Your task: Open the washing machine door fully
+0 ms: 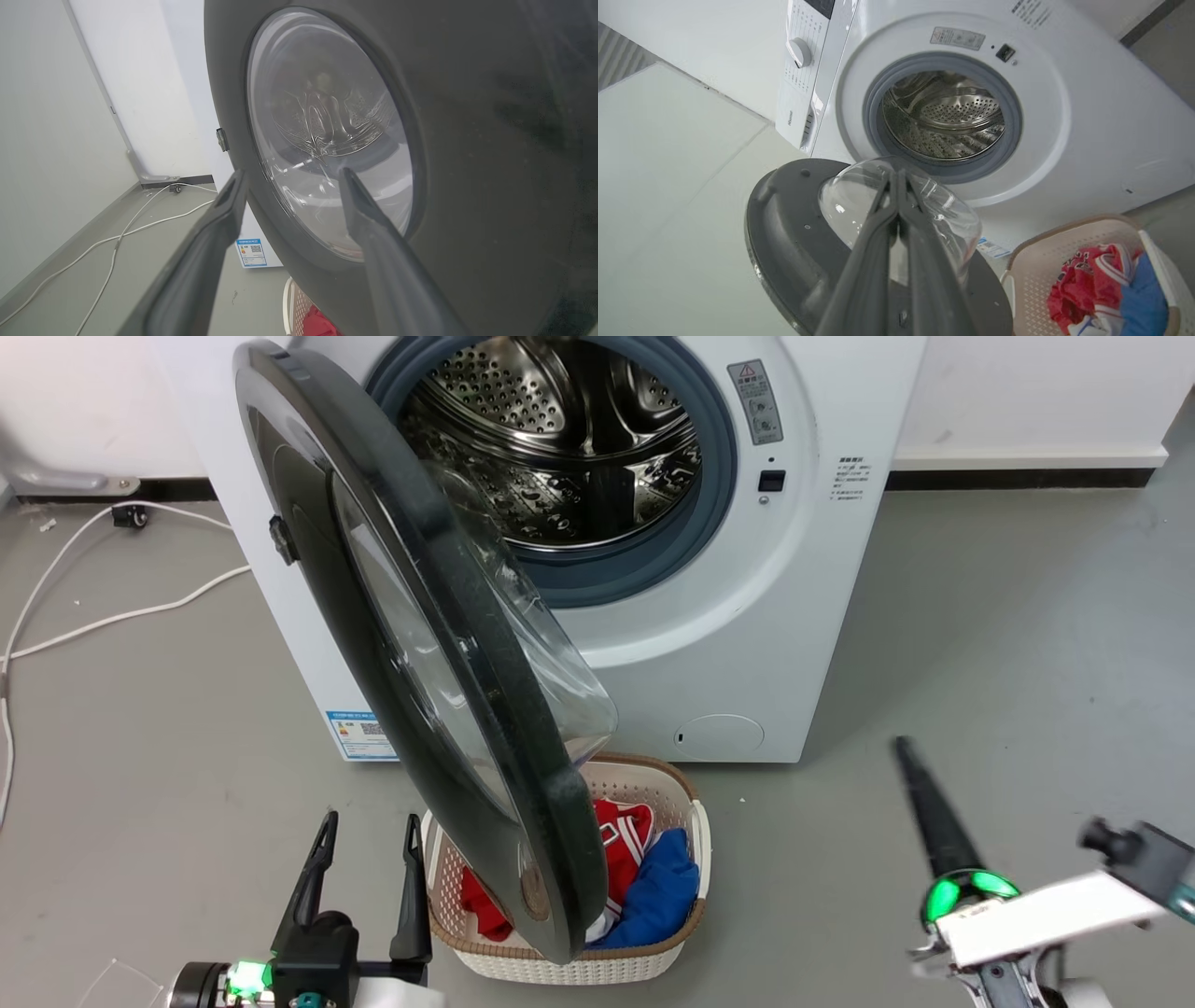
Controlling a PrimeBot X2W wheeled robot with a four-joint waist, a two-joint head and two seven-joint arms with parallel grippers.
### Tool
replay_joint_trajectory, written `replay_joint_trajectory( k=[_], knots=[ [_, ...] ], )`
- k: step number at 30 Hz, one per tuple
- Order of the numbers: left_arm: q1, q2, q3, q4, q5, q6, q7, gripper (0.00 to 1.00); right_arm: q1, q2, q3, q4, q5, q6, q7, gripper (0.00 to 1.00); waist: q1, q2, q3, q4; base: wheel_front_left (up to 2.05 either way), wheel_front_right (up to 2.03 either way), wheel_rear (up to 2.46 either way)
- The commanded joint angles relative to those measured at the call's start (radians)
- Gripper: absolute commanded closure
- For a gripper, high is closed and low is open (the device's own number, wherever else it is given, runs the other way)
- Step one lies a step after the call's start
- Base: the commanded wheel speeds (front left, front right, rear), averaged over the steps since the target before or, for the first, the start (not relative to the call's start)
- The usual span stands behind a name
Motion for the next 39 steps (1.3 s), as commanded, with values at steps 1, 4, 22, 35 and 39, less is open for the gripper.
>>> replay_joint_trajectory(
  k=[1,4,22,35,39],
  knots=[
    [0.015,0.006,0.001,-0.003,-0.001,0.005,-0.002,0.00,0.017,-0.009,0.004,0.013,-0.053,0.003,-0.075,1.00,0.0001,0.0000,-0.004,-0.002,0.00,0.00,0.00],
    [0.018,0.007,0.004,-0.003,-0.001,0.008,-0.002,0.00,0.020,-0.054,0.002,0.042,-0.267,0.003,-0.195,1.00,0.0001,0.0000,-0.009,-0.005,0.00,0.00,0.00],
    [0.017,0.006,0.002,-0.002,0.000,0.015,-0.002,0.00,0.153,0.107,-0.271,-0.062,-1.144,0.001,-0.209,1.00,0.0001,0.0000,-0.013,-0.007,0.00,0.00,0.00],
    [0.028,0.003,0.000,0.002,-0.005,0.016,-0.002,0.00,0.194,0.109,-0.235,-0.015,-1.076,0.001,-0.209,0.00,0.0001,0.0000,-0.019,0.001,0.00,0.00,0.00],
    [0.027,0.002,0.004,0.003,-0.007,0.017,-0.002,0.00,0.197,0.109,-0.238,-0.011,-1.068,0.001,-0.209,0.00,0.0001,0.0000,-0.019,0.005,0.00,0.00,0.00]
  ],
)
